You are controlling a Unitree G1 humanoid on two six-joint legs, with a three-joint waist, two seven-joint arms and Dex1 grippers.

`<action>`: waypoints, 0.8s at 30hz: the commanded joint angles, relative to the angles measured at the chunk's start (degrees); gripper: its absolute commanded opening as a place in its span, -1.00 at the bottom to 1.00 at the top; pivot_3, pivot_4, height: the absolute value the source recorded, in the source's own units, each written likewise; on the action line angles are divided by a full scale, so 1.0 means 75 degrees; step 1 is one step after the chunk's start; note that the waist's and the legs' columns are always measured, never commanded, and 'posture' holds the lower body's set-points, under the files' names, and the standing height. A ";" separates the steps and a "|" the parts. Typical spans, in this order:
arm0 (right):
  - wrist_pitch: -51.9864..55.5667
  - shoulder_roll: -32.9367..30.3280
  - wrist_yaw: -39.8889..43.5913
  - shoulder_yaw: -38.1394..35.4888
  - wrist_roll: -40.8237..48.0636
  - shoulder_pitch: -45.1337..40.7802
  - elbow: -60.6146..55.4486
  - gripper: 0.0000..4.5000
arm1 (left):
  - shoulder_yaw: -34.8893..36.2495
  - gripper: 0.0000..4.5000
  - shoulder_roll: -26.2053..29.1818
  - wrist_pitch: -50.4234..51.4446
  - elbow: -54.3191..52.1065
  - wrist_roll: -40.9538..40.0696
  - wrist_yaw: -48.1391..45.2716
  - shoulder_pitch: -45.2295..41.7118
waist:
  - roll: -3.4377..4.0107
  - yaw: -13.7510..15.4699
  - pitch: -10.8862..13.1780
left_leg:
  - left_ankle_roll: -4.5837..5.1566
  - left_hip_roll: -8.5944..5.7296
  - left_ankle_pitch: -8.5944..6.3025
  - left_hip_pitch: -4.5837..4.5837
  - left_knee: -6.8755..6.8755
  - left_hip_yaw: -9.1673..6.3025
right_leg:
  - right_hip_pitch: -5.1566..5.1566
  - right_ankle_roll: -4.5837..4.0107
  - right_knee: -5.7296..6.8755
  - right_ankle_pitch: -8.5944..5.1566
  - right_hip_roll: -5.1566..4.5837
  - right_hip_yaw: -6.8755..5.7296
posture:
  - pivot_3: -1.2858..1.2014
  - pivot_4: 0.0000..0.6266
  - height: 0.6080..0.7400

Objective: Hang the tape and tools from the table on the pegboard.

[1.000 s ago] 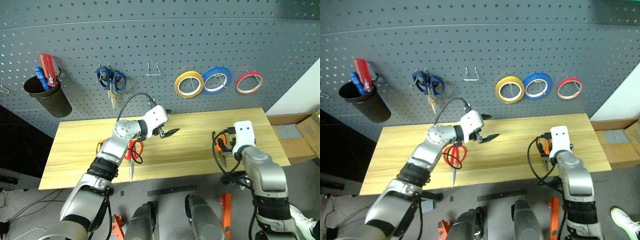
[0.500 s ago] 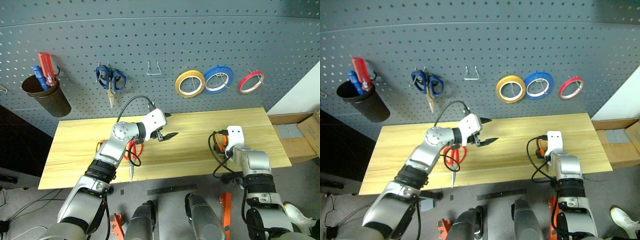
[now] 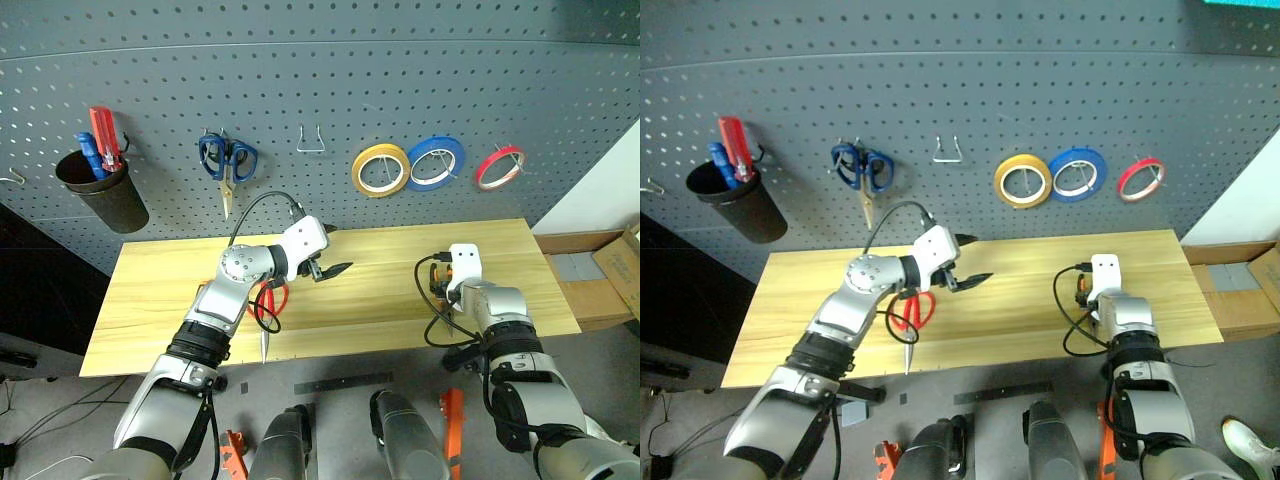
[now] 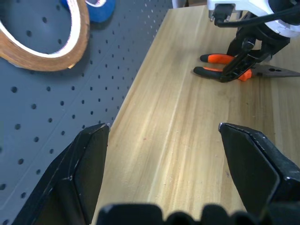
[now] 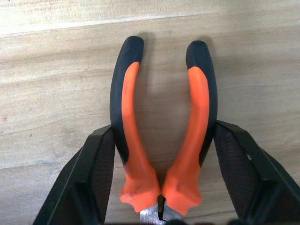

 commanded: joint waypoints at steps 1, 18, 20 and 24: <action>0.0065 0.0089 -0.0113 0.0151 -0.0048 0.0197 -0.0231 0.19 | 0.0238 0.79 0.0098 -0.0017 -0.0336 -0.0111 0.0057 0.0129 | 0.0003 -0.0002 -0.0022 | 0.0000 0.0000 0.0000 0.0000 0.0000 0.0000 | 0.0000 0.0000 0.0000 0.0000 0.0000 0.0000 | -0.13 -0.41 1.00; 0.1203 0.1061 -0.0291 0.2845 -0.0440 0.0813 -0.8930 0.19 | 0.2662 0.79 0.0526 0.1169 -0.2667 -0.1761 0.0970 0.2148 | 0.0011 -0.0036 -0.0054 | -0.0018 0.0013 0.0011 -0.0012 0.0007 -0.0024 | -0.0057 -0.0005 0.0072 0.0002 0.0009 0.0013 | -0.12 -0.39 1.00; 0.0912 0.1277 -0.0318 0.2931 -0.0524 0.0154 -0.8703 0.19 | 0.2908 0.79 0.0468 0.1198 -0.2857 -0.1912 0.1231 0.2200 | 0.0008 -0.0005 -0.0058 | -0.0018 0.0012 0.0017 -0.0011 0.0011 -0.0023 | -0.0057 -0.0010 0.0071 0.0004 0.0009 0.0014 | -0.11 -0.40 1.00; 0.0087 0.1835 -0.0272 0.2686 -0.0375 -0.1518 -0.7481 0.19 | 0.3263 0.79 0.0430 0.1270 -0.3214 -0.2177 0.1613 0.2268 | -0.0005 0.0018 -0.0079 | -0.0020 0.0010 0.0019 -0.0009 0.0008 -0.0032 | -0.0053 -0.0015 0.0073 0.0008 0.0009 0.0005 | -0.08 -0.43 1.00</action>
